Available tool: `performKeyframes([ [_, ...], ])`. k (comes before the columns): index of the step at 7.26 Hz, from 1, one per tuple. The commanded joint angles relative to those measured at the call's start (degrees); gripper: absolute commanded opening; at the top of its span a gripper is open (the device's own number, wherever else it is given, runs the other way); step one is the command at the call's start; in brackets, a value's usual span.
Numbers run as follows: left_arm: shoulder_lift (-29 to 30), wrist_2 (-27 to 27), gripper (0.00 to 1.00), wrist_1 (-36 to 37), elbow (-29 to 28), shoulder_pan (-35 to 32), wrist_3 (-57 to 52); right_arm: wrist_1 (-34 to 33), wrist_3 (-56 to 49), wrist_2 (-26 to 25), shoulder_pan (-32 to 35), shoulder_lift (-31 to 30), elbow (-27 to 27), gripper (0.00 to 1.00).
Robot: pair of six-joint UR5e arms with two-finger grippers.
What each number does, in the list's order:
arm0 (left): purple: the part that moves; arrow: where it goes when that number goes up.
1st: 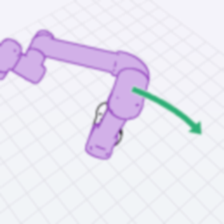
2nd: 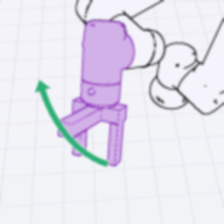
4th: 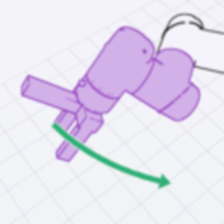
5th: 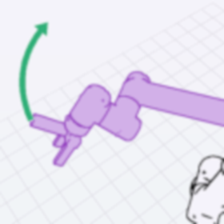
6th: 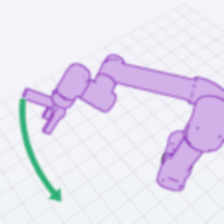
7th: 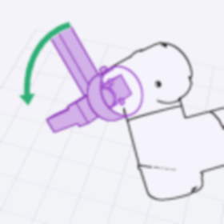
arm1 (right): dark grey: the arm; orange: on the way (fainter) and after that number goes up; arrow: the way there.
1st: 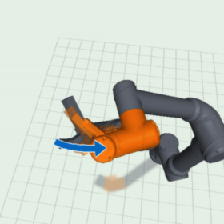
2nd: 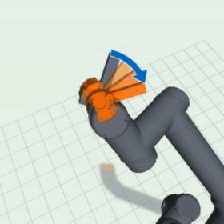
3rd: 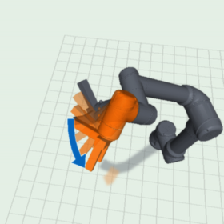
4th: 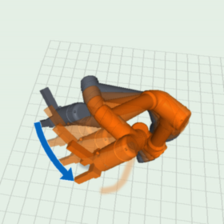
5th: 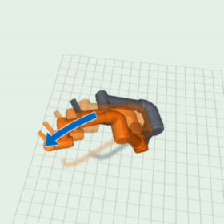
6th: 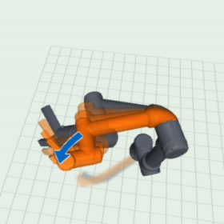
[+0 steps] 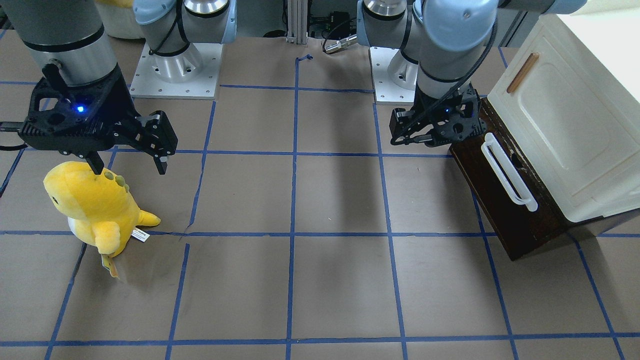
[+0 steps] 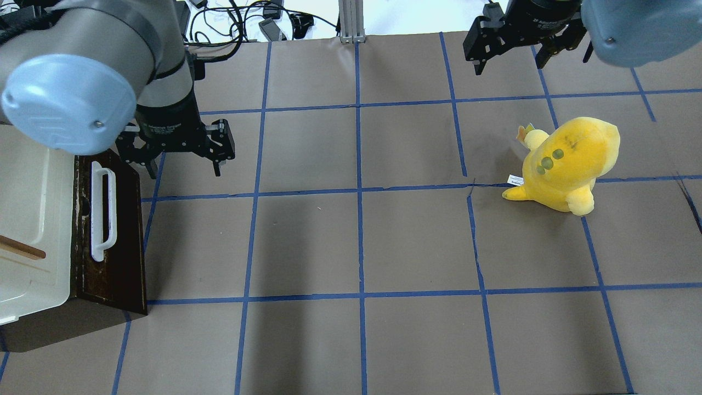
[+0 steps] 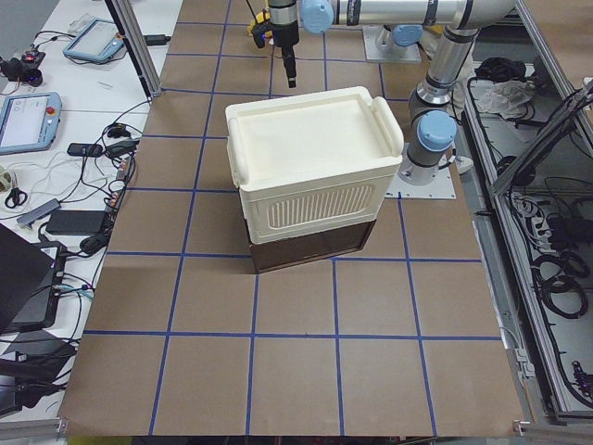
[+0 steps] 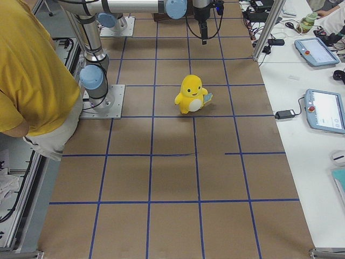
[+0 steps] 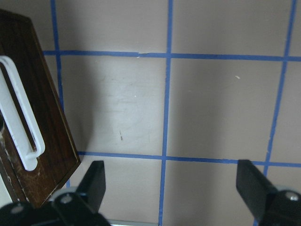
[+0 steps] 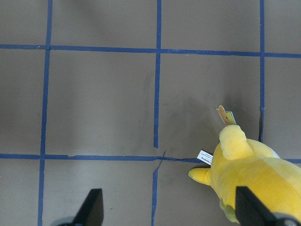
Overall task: Pull drawer sideways
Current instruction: 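Move the left gripper down toward the white handle of the wooden drawer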
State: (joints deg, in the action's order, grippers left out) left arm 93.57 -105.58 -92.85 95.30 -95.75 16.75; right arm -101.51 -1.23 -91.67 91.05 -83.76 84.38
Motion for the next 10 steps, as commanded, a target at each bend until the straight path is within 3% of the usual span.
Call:
performKeyframes([
  [1,4.1,-8.7,1.0,-0.1,6.2,-2.4,8.6,0.0,0.0,0.0,0.0,0.0,0.0,1.0],
  [3,7.6,-11.7,1.0,-0.3,9.6,-4.1,16.4,0.0,0.0,0.0,0.0,0.0,0.0,1.0],
  [8,15.9,-29.0,1.0,-0.5,12.6,-7.3,21.6,0.1,0.0,0.0,0.0,0.0,0.1,1.0],
  [9,17.8,-38.9,1.0,-1.1,12.5,-7.3,20.0,0.0,0.0,0.0,0.0,0.0,0.0,1.0],
  [10,19.1,-44.6,1.0,-2.8,12.4,-7.2,18.7,0.0,0.0,0.0,0.0,0.0,0.0,1.0],
])
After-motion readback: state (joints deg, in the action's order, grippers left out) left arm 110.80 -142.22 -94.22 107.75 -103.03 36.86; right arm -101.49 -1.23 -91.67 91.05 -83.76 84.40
